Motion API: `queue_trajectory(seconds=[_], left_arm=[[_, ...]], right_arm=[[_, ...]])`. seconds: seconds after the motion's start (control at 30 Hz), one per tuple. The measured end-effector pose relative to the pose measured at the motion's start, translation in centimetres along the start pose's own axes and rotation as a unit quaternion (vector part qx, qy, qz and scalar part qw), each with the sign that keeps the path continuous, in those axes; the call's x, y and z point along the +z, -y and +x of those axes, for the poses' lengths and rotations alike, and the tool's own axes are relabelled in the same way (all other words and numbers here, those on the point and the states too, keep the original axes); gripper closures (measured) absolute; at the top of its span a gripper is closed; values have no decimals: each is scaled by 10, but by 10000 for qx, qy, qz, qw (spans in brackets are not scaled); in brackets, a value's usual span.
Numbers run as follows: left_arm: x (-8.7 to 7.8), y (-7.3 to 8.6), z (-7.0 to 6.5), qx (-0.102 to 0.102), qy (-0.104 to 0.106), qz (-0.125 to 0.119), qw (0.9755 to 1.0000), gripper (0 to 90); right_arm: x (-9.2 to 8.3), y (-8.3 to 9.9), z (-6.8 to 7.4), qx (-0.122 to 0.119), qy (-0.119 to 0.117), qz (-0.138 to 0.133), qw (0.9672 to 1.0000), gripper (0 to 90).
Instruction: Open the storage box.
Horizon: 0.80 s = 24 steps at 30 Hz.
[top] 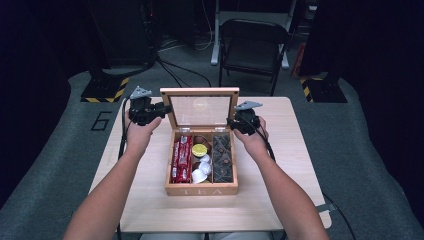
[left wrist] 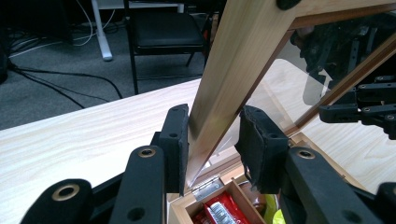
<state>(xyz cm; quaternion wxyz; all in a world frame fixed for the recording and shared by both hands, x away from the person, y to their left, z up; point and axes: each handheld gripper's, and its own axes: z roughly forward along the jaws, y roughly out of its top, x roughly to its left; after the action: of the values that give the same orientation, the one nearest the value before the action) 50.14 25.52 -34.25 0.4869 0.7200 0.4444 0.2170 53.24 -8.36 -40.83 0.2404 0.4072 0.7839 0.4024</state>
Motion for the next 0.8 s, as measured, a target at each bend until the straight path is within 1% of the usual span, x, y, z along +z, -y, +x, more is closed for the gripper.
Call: queue_trajectory(seconds=[0.1,0.27,0.47,0.57,0.67,0.73,0.8], left_arm=[[1,0,0,-61,-23,-11,10000,632],[2,0,1,-127,6,7,9999,623],[2,-1,1,-133,-19,34,9999,612],[1,0,1,-143,-43,60,9999,611],[-1,1,2,-227,16,65,9997,604],[-3,2,1,-303,60,26,9995,602],[-4,4,0,-279,72,50,9996,600]], right_arm=[[1,0,-1,1,-5,-36,10000,649],[1,0,-1,12,-14,-27,10000,649],[1,0,-2,-9,-30,-14,10000,649],[1,-1,-1,38,-25,3,10000,649],[2,-2,-2,10,-33,13,10000,649],[2,-2,-2,23,-20,19,10000,649],[3,-3,-2,54,-15,6,10000,649]])
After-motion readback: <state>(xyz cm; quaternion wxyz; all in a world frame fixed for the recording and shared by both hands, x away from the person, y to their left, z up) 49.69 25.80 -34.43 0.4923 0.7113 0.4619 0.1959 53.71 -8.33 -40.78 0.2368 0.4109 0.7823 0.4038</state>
